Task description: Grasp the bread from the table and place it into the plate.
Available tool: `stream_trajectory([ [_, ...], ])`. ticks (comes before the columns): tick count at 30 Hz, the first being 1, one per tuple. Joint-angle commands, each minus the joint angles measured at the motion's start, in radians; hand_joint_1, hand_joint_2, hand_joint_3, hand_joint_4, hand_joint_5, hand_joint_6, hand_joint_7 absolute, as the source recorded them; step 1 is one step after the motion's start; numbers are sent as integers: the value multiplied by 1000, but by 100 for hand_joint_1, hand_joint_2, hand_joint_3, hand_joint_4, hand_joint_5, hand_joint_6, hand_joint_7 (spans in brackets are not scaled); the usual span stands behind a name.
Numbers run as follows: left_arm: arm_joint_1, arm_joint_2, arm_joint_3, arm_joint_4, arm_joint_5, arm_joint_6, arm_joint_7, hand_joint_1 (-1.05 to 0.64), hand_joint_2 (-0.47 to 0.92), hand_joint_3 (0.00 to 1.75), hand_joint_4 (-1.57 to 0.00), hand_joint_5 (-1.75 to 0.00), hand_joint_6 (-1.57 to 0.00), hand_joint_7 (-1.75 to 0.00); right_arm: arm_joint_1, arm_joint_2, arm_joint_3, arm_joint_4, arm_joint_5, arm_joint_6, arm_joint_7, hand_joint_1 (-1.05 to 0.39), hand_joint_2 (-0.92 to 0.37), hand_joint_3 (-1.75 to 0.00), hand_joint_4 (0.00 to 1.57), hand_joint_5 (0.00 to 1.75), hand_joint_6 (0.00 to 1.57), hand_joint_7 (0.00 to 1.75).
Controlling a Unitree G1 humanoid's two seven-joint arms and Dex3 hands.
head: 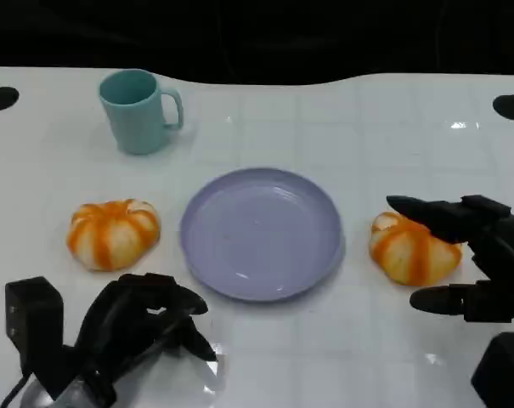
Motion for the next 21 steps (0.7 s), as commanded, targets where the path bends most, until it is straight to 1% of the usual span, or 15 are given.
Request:
stream_trajectory([
  [1, 14, 15, 8, 20, 3, 13, -5, -105, 78, 0, -151, -59, -157, -21, -30, -44, 31, -15, -100, 41, -65, -82, -92, -5, 17, 35, 22, 0],
  [4, 15, 17, 7, 18, 6, 12, -4, -105, 78, 0, -151, -58, -157, -21, -56, -56, 63, -9, -171, 84, -91, -82, -92, -4, 16, 34, 22, 0],
  [8, 19, 16, 4, 13, 12, 7, 1, -105, 78, 0, -151, -59, -157, -21, -98, -58, 103, 17, -213, 135, -101, -81, -90, -1, 17, 34, 24, 1],
  [14, 22, 12, 5, 14, 8, 4, -3, -105, 78, 0, -151, -58, -157, -22, -183, -66, 181, 114, -274, 209, -92, -79, -90, -1, 20, 33, 26, 1],
  [21, 25, 11, 3, 8, 7, 7, -3, -105, 78, 0, -151, -58, -157, -22, -278, -63, 272, 261, -311, 248, -114, -79, -91, -1, 22, 30, 27, 1],
])
